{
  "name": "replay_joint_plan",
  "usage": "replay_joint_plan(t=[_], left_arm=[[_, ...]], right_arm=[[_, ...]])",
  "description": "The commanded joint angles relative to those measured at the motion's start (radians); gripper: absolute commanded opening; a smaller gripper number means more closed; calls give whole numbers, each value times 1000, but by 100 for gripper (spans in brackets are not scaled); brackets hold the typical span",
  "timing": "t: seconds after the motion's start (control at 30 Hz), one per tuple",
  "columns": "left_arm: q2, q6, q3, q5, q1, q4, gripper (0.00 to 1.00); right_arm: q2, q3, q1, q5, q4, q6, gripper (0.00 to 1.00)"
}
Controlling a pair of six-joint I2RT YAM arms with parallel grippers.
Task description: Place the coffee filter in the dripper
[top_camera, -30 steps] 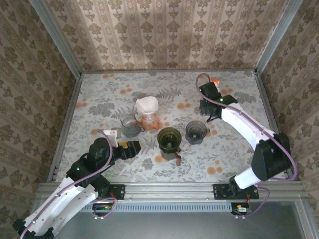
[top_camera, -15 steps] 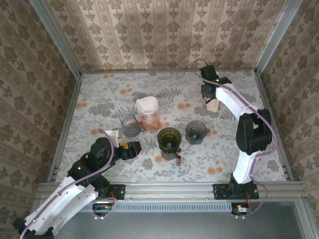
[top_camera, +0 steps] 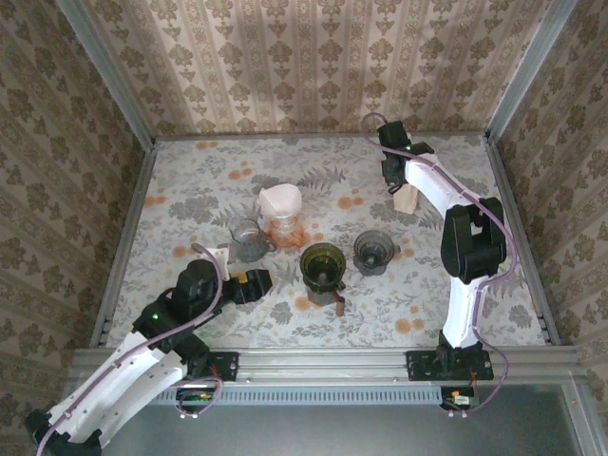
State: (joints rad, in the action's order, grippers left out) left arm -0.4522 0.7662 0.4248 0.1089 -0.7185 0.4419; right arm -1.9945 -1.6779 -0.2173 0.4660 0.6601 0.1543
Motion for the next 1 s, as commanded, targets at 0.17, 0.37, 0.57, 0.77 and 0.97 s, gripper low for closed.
replay_joint_plan(t=[0.17, 0.37, 0.57, 0.77, 0.97], left_arm=[[-32, 1, -12, -3, 9, -51, 95], [-42, -1, -14, -4, 9, -57, 95], [-49, -2, -15, -2, 11, -63, 95], [-57, -2, -18, 0, 11, -73, 95], [-61, -2, -15, 3, 11, -74, 95]], right_arm=[[-50, -49, 10, 38, 19, -28, 20], [-67, -58, 11, 63, 14, -41, 19], [-76, -68, 12, 71, 10, -50, 15], [-83, -71, 12, 58, 13, -48, 15], [-81, -66, 12, 64, 15, -50, 9]])
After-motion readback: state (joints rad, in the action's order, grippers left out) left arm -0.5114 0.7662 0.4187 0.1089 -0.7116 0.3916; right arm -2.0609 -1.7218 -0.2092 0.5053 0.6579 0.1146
